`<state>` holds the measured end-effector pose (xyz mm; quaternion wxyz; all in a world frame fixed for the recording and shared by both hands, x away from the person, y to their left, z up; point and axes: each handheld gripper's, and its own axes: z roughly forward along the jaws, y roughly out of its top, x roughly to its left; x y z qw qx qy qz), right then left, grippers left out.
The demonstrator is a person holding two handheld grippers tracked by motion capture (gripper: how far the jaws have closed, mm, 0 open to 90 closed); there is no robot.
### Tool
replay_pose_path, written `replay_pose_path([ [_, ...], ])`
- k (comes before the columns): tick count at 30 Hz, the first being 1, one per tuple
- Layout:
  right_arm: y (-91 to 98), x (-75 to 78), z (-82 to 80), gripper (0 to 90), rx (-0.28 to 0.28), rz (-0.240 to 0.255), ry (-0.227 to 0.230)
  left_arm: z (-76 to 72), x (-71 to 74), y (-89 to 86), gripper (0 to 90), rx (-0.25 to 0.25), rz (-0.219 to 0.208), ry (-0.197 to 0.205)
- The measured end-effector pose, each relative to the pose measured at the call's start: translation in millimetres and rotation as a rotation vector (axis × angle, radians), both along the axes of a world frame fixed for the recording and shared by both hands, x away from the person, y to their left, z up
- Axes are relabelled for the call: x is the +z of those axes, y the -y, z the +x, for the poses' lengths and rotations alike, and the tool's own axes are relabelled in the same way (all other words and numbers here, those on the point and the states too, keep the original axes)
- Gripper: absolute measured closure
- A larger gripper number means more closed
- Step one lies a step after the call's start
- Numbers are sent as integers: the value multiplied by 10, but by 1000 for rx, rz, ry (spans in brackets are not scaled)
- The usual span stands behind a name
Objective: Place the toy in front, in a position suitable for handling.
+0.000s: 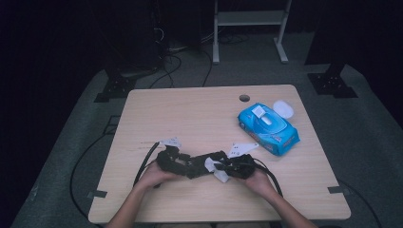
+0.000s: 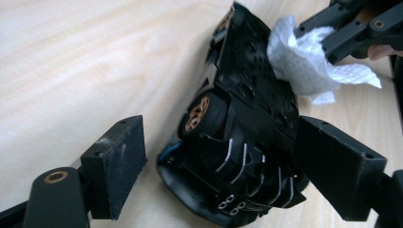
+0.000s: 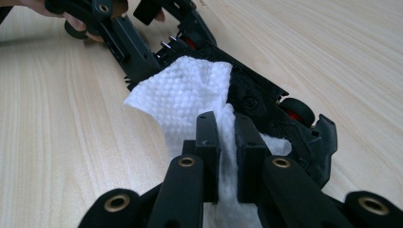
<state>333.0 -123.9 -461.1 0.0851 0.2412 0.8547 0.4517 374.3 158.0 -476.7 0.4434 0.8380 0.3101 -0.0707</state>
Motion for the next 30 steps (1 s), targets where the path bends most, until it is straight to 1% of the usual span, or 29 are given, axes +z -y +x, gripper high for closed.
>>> replay_pose_path([
  [1, 0, -1, -2, 824, 0, 0, 2, 10, -11, -8, 189, -4, -17, -21],
  [2, 0, -1, -5, 824, -1, 0, 3, 17, -14, -15, 228, -12, -25, -38],
  [3, 0, -2, -8, 824, -1, -1, 5, 19, -13, -17, 253, -13, -27, -47],
  [5, -4, -2, -13, 823, -3, -3, 11, 23, -6, -16, 258, -12, -21, -57],
  [6, -8, -2, -19, 824, -3, -5, 17, 25, 1, -12, 259, -14, -14, -57],
  [10, -13, -5, -37, 824, -9, -7, 28, 6, 10, -11, 267, -24, -10, -48],
  [13, -2, -14, -54, 823, -10, 1, 33, -40, 29, -1, 268, -30, -1, 2],
  [17, -5, -4, -83, 823, -11, -11, 41, -99, 52, 15, 271, -45, 11, 86],
  [19, 0, -2, -90, 823, -10, -13, 48, -123, 68, 35, 271, -49, 25, 119],
  [21, 9, 1, -92, 823, -16, -15, 47, -149, 86, 60, 273, -53, 39, 161],
  [23, 21, 0, -91, 823, -23, -14, 51, -161, 97, 83, 275, -55, 48, 186],
  [26, 35, -3, -90, 823, -30, -13, 49, -185, 108, 105, 275, -61, 63, 233],
  [27, 39, -3, -89, 823, -30, -12, 50, -200, 113, 117, 275, -62, 69, 259],
  [29, 45, -4, -88, 823, -33, -12, 48, -211, 122, 130, 275, -68, 80, 280],
  [30, 49, -5, -88, 823, -35, -13, 48, -227, 126, 140, 277, -69, 87, 300],
])
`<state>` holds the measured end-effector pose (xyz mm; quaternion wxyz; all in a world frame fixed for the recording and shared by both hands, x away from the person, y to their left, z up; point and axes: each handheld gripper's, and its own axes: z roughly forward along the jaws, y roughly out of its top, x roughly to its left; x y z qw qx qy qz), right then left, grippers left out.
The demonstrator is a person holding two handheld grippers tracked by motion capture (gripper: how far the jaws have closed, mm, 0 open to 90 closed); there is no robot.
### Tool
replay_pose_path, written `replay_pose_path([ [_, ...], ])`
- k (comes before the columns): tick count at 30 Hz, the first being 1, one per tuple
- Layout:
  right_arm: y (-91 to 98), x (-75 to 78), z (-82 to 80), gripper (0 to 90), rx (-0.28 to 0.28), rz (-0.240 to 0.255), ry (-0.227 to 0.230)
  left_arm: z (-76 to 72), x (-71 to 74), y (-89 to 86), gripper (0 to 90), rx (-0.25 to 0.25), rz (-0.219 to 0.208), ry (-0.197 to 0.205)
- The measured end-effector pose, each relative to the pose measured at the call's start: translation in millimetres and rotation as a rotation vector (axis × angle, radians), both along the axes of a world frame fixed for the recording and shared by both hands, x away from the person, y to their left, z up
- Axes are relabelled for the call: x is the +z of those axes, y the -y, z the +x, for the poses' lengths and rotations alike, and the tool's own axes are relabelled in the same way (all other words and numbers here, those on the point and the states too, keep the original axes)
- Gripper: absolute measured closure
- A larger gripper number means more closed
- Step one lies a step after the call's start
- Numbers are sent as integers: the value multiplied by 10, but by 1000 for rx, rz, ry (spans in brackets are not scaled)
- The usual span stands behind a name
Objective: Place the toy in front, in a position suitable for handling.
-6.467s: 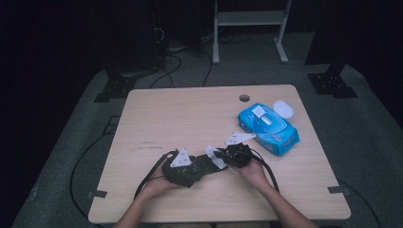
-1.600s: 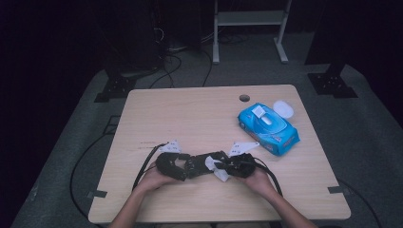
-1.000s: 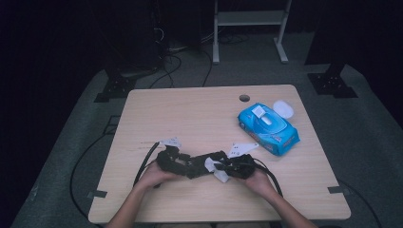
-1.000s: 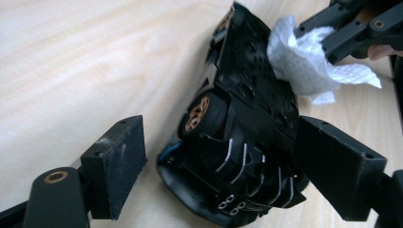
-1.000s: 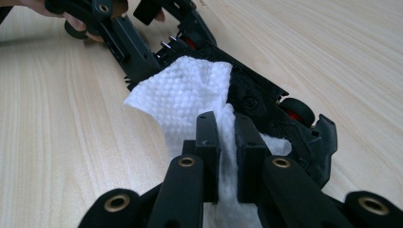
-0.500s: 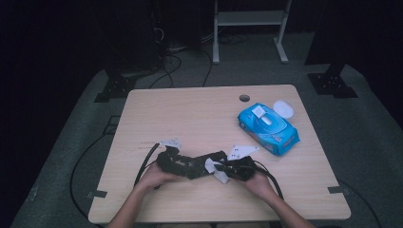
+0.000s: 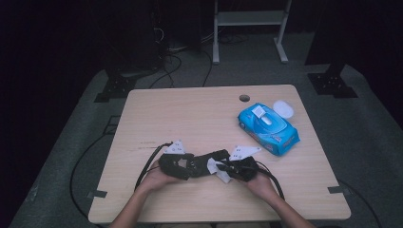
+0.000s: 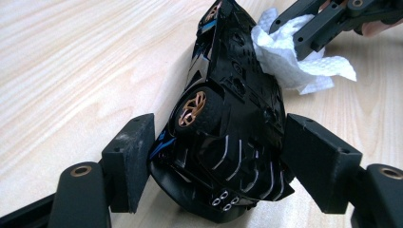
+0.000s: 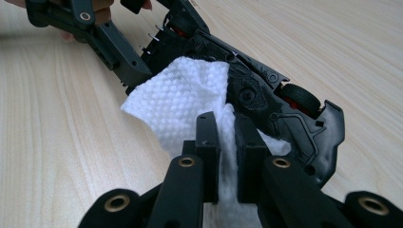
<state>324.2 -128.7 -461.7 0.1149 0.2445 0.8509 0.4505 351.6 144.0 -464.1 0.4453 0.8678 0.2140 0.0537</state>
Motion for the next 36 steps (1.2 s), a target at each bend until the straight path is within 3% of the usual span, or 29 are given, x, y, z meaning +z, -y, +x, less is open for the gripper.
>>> replay_pose_path([
  [2, 7, -3, 2, 823, -3, -2, 0, -20, 9, 18, 278, -3, 14, 30],
  [7, 18, -16, 3, 823, -9, -6, 1, -81, 20, 57, 281, -22, 55, 151],
  [11, 25, -38, 14, 823, -19, -5, -6, -113, 23, 81, 283, -19, 82, 211],
  [13, 20, -66, 26, 823, -27, -24, -8, -142, 25, 103, 288, -20, 102, 260],
  [21, 12, -117, 82, 823, -44, -24, -26, -209, 22, 140, 293, -23, 152, 355],
  [23, 3, -131, 88, 823, -44, -30, -28, -232, 29, 139, 304, -22, 136, 380],
  [24, -1, -139, 90, 823, -45, -34, -32, -248, 58, 110, 383, -27, 87, 406],
  [25, -7, -157, 96, 823, -46, -43, -37, -260, 70, 112, 465, -40, 89, 420],
  [26, -11, -172, 99, 823, -49, -40, -39, -265, 57, 130, 498, -47, 114, 415],
  [27, -11, -172, 99, 823, -49, -40, -39, -265, 57, 130, 469, -47, 114, 415],
  [28, -16, -176, 109, 823, -48, -36, -41, -264, 8, 151, 454, -45, 143, 401],
  [32, 2, -145, 93, 823, -47, -23, -41, -220, 6, 139, 461, -41, 96, 347],
  [36, 10, -32, 61, 823, -36, 13, -28, -170, -17, 115, 472, -21, 76, 277],
])
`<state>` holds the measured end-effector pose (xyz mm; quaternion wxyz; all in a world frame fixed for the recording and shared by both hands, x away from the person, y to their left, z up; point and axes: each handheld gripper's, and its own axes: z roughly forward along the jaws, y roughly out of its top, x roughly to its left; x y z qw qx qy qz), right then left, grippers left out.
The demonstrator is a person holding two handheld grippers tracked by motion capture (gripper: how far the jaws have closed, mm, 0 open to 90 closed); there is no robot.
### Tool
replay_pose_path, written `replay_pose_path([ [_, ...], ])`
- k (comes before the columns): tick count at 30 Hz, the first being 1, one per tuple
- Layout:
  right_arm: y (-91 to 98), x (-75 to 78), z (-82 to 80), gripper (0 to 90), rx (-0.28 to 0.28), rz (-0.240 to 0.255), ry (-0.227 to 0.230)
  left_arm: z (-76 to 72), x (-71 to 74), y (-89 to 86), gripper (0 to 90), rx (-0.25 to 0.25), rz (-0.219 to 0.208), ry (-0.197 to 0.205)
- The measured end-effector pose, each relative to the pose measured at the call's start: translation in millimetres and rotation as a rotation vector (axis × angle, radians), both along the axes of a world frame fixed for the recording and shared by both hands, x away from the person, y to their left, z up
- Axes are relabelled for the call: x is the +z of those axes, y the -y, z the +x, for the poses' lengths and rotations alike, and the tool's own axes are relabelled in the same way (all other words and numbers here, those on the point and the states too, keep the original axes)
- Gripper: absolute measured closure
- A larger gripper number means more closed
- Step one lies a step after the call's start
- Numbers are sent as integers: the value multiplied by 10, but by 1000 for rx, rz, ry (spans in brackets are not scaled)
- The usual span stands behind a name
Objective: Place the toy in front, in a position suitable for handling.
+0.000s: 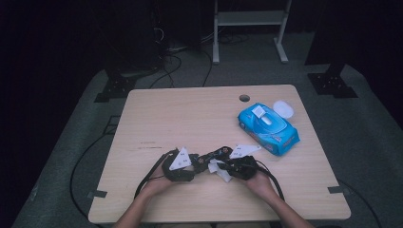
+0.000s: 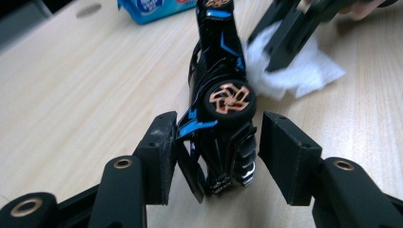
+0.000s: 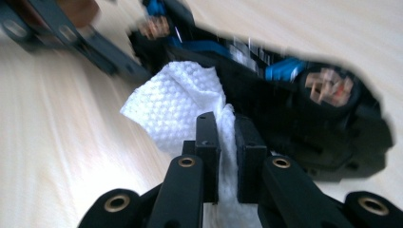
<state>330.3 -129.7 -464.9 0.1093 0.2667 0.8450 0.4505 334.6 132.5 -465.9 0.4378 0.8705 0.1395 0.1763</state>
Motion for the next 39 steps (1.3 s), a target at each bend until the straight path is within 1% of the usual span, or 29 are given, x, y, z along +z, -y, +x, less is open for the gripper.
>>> replay_pose_path([
  [1, -11, 61, -12, 823, 5, 14, 9, 15, -8, -8, 477, 4, -3, -10],
  [3, -47, 173, -28, 824, 11, 35, 33, 43, -23, -18, 492, 5, -20, -50],
  [5, -93, 269, -29, 824, 22, 44, 52, 61, -42, -17, 516, 5, -26, -59],
  [6, -135, 328, -21, 824, 28, 45, 66, 66, -49, -13, 517, 5, -21, -65],
  [8, -215, 390, 12, 824, 36, 41, 79, 70, -56, -6, 541, 4, -21, -62],
  [9, -263, 403, 33, 824, 37, 31, 84, 75, -62, 0, 547, -2, -24, -66],
  [10, -306, 407, 56, 824, 38, 21, 91, 80, -65, 10, 550, 2, -18, -68],
  [11, -335, 406, 78, 824, 41, 23, 86, 84, -74, 13, 567, 2, -27, -76],
  [12, -382, 403, 102, 824, 39, 23, 73, 84, -74, 13, 573, 2, -27, -76],
  [13, -412, 398, 119, 824, 39, 16, 77, 84, -76, 13, 573, 4, -28, -72],
  [15, -445, 396, 144, 824, 36, 19, 71, 85, -77, 10, 576, 2, -28, -71],
  [17, -453, 394, 176, 824, 39, 11, 69, 84, -79, 9, 577, 2, -29, -70],
  [19, -440, 394, 188, 824, 34, 13, 60, 84, -83, 10, 577, 5, -34, -71],
  [20, -396, 402, 204, 823, 26, 3, 62, 82, -88, 13, 578, 5, -39, -69],
  [24, -244, 411, 249, 824, -20, -16, 67, 83, -84, 16, 577, 5, -33, -66],
  [27, -109, 415, 290, 823, -44, -18, 65, 83, -86, 24, 578, 5, -37, -65],
  [29, -46, 425, 305, 823, -57, -20, 72, 87, -90, 35, 578, 2, -42, -67],
  [32, 24, 431, 318, 823, -83, -33, 74, 87, -90, 32, 578, 1, -42, -69],
  [34, 68, 430, 329, 824, -90, -31, 72, 86, -92, 34, 578, 4, -47, -71],
  [37, 130, 429, 340, 824, -110, -32, 73, 86, -89, 28, 579, 1, -43, -73],
  [39, 147, 427, 343, 824, -111, -29, 74, 89, -88, 30, 578, 2, -45, -76],
])
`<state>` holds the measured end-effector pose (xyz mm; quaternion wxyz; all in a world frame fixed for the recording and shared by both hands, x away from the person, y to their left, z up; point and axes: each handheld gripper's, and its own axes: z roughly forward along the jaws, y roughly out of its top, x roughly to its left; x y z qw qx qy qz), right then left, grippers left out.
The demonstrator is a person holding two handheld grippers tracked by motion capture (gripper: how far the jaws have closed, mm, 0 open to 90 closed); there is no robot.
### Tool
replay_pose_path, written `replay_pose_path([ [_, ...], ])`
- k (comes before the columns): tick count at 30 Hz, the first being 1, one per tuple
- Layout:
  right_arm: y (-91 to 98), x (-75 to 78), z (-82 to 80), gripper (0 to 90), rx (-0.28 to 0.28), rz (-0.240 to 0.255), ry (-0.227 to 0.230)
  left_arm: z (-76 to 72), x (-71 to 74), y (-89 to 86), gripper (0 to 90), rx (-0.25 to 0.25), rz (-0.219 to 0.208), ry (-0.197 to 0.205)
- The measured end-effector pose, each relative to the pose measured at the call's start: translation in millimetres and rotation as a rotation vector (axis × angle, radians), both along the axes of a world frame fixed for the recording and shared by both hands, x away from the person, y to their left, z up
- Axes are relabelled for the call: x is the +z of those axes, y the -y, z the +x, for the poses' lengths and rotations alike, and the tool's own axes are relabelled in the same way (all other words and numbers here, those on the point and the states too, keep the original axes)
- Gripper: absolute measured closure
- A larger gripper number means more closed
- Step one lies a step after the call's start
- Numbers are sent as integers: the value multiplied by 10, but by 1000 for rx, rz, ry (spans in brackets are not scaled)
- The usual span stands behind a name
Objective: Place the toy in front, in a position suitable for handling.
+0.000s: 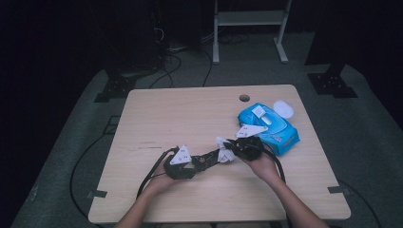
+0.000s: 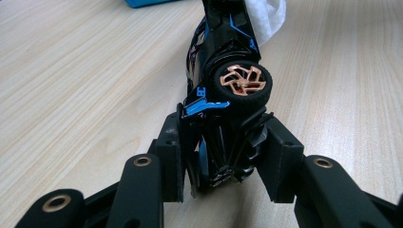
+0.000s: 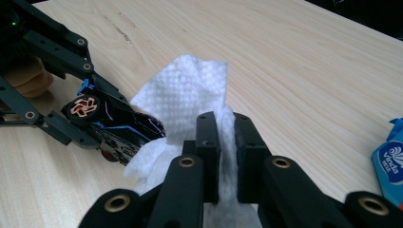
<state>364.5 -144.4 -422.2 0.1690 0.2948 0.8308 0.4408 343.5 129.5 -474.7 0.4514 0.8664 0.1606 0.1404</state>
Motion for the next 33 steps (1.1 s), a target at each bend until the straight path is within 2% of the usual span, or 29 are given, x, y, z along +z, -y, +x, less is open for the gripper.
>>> replay_pose_path([
  [8, -154, -9, -37, 825, 28, 14, 3, -2, 1, -1, 578, 6, -3, -4],
  [14, -414, -25, -112, 825, 102, 34, -14, -4, 3, 3, 578, 6, 1, 0],
  [19, -556, -16, -159, 824, 142, 17, 0, -8, 5, 2, 579, 5, 5, 0],
  [25, -459, -1, -124, 824, 118, 5, 3, -11, 6, 5, 579, 5, 6, 4],
  [26, -374, 1, -101, 824, 94, -5, 5, -11, 6, 5, 579, 5, 6, 4],
  [33, -187, 7, -56, 824, 54, -7, 16, -7, 5, 3, 579, 7, 4, 5],
])
